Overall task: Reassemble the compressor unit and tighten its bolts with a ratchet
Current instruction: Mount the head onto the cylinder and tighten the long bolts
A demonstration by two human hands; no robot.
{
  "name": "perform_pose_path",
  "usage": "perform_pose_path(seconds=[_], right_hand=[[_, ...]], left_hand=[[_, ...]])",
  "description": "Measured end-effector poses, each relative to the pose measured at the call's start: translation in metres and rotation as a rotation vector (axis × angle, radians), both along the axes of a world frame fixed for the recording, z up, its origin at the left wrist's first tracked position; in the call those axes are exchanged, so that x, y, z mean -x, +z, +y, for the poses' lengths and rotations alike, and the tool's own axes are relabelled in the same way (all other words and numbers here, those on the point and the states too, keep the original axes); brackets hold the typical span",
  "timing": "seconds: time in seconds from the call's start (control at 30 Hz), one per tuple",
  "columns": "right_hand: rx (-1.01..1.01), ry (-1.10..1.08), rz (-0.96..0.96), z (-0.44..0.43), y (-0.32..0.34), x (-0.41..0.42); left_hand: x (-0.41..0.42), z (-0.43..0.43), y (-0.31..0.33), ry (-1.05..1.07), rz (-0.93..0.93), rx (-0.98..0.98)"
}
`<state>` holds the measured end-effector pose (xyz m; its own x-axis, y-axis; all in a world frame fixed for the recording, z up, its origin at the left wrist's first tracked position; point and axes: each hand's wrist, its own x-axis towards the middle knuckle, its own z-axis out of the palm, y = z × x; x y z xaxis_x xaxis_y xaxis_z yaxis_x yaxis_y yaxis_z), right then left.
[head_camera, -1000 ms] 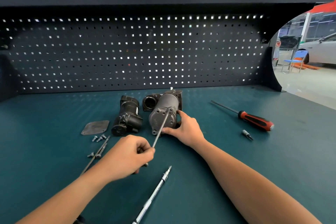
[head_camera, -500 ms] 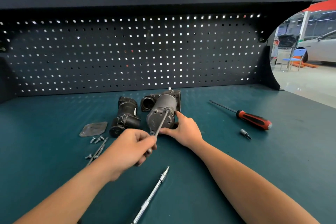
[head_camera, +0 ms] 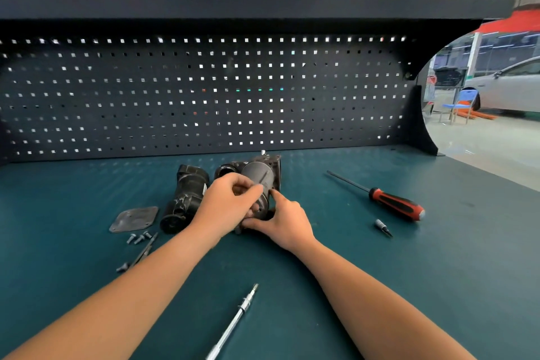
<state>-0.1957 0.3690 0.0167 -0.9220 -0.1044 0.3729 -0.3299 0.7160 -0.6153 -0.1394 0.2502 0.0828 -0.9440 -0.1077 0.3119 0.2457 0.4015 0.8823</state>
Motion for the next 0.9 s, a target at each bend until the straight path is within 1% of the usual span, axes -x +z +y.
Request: perform_pose_path(seconds=[0.07, 0.13, 0.17, 0.23, 0.3, 0.5, 0.63, 0.73, 0.9], right_hand=[[-0.005, 0.004, -0.011, 0.000, 0.000, 0.001], [0.000, 0.000, -0.009, 0.001, 0.000, 0.001], [0.007, -0.001, -0.007, 0.001, -0.001, 0.001], [0.010, 0.003, -0.007, 0.001, 0.000, 0.001], [0.010, 0.005, -0.010, 0.000, 0.000, 0.001], [-0.001, 0.012, -0.006, 0.001, 0.000, 0.000], [0.001, 0.013, -0.006, 0.001, 0.001, 0.001], [0.010, 0.021, -0.004, 0.000, 0.002, 0.001], [0.001, 0.019, -0.010, 0.000, 0.002, 0.000]], left_hand=[[-0.003, -0.005, -0.003, -0.023, 0.034, 0.076], [-0.003, -0.011, -0.006, -0.051, 0.070, 0.094], [-0.002, -0.012, -0.006, -0.049, 0.098, 0.136], [0.003, -0.011, -0.007, -0.015, 0.164, 0.268], [0.009, -0.008, -0.010, 0.045, 0.233, 0.344], [0.021, 0.001, -0.020, 0.127, 0.316, 0.358], [0.019, -0.002, -0.024, 0.097, 0.336, 0.344], [0.019, -0.007, -0.021, 0.065, 0.355, 0.382], [0.018, -0.010, -0.020, 0.031, 0.459, 0.446]])
